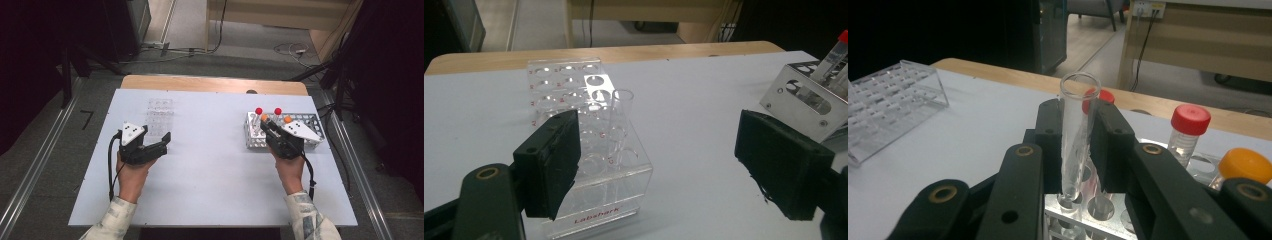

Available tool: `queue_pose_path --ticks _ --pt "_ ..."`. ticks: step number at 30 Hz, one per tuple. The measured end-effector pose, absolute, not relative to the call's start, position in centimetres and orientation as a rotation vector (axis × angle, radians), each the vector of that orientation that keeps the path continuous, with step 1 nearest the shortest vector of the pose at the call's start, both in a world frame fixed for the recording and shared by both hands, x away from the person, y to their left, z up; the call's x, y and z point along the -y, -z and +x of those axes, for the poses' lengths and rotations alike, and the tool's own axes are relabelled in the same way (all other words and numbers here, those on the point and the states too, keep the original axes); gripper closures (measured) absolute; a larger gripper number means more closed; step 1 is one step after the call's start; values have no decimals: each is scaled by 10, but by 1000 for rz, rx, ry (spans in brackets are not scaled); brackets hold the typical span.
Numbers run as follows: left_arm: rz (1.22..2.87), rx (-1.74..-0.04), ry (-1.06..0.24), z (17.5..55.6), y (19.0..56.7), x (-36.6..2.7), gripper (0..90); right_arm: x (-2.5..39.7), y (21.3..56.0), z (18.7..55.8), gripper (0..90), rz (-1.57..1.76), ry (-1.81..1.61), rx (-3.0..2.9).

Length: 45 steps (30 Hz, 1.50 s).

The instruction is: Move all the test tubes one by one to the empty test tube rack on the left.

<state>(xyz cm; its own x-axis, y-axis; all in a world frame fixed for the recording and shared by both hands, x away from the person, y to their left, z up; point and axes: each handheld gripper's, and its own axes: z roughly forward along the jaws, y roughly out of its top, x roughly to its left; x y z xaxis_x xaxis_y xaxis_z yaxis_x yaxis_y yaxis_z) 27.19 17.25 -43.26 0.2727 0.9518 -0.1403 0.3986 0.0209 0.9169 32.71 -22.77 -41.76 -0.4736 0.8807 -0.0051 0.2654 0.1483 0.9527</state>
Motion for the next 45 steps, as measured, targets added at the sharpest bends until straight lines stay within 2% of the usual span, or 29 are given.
queue_pose_path --ticks 8,45 --pt "1557 -1284 -704 271 432 -171 193 224 408 318 725 1064 -1370 -1852" --pt "1566 -1247 -691 267 428 -162 197 158 428 307 726 940 -1359 -2050"
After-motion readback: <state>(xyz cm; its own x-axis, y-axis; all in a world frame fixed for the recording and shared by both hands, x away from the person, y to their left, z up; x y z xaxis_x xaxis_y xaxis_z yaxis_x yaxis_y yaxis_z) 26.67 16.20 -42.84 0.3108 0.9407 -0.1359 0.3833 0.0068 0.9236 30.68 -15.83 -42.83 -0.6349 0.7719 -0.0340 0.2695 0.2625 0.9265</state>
